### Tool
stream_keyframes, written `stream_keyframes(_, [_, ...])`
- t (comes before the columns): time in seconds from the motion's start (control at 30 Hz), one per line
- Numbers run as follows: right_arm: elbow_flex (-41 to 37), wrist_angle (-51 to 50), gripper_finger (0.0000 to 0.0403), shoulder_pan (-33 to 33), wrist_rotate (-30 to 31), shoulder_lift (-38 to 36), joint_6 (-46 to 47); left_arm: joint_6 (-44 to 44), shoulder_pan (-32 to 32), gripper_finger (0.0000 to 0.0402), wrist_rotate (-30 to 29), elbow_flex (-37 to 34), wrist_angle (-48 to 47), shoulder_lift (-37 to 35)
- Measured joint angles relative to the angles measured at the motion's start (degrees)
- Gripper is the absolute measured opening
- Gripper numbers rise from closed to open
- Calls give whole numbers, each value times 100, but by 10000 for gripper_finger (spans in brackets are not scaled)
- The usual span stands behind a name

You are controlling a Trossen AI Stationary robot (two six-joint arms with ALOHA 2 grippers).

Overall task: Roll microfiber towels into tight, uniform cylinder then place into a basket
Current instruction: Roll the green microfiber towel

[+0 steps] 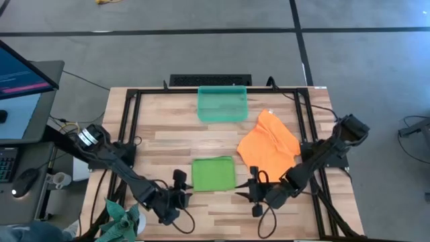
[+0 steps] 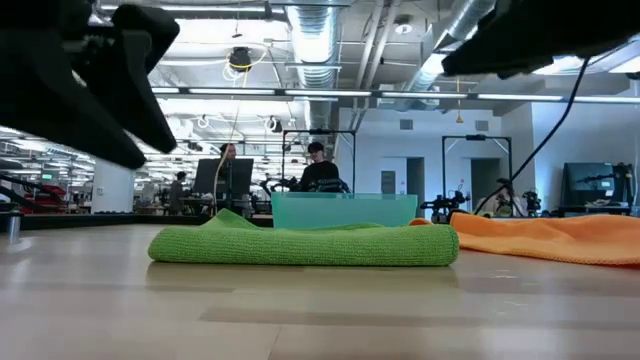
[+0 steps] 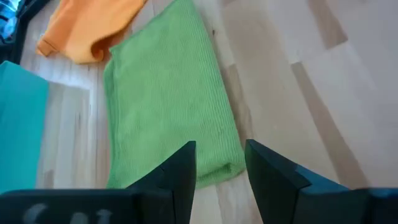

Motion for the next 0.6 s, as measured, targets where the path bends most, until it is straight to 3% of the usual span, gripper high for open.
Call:
stream_keyframes(0.17, [222, 141, 111, -104, -6, 288, -353, 320, 74, 130, -26, 127, -27, 89])
stream_keyframes(0.3, [682, -361, 129, -189, 6, 283, -1002, 623, 77, 130, -42, 675, -596, 80])
stream_keyframes(0.43, [1189, -968, 167, -261, 1, 246, -1286, 489, 77, 130, -37, 1100, -1139, 73])
stream_keyframes(0.6, [1362, -1694, 220, -290, -166, 298, -1229, 111, 78, 130, 29, 1035, -1182, 122])
